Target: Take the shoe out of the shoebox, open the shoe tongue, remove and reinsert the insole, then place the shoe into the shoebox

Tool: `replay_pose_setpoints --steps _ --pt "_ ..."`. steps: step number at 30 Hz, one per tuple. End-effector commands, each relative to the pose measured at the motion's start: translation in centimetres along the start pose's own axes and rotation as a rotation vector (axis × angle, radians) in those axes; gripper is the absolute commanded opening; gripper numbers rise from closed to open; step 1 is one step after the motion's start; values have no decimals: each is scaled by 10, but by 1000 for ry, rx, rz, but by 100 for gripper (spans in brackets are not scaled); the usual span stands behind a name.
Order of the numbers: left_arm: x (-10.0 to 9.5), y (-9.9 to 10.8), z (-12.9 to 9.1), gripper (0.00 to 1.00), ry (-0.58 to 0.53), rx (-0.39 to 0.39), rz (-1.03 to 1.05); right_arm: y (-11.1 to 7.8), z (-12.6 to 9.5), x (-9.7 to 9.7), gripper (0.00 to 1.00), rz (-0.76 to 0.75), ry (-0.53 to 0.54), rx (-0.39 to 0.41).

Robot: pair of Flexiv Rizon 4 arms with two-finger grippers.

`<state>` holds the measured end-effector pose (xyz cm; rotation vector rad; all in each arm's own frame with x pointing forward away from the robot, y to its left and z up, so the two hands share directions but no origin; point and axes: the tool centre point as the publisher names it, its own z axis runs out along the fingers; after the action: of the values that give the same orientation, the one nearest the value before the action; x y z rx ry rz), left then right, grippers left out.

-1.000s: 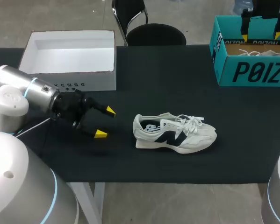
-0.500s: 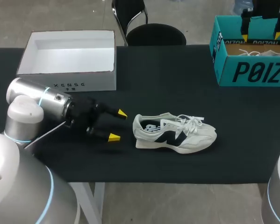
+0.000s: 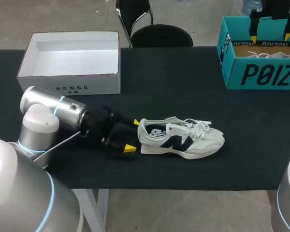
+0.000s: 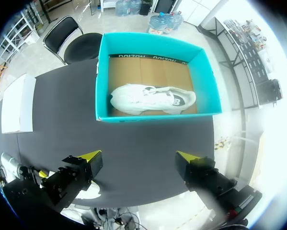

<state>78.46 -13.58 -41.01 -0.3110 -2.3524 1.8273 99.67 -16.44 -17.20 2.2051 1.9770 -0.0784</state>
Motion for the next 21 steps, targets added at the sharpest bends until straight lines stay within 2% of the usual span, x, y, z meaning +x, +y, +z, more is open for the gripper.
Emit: replay_pose_setpoints --steps 1,8,21 --pt "-1 5 14 100 -5 -4 -3 -1 0 0 100 0 0 -3" --pt "-1 8 25 100 -19 -9 -16 -1 0 0 100 0 0 -3" --pt "-12 17 29 100 -84 -52 -14 -1 0 0 100 0 0 -3"
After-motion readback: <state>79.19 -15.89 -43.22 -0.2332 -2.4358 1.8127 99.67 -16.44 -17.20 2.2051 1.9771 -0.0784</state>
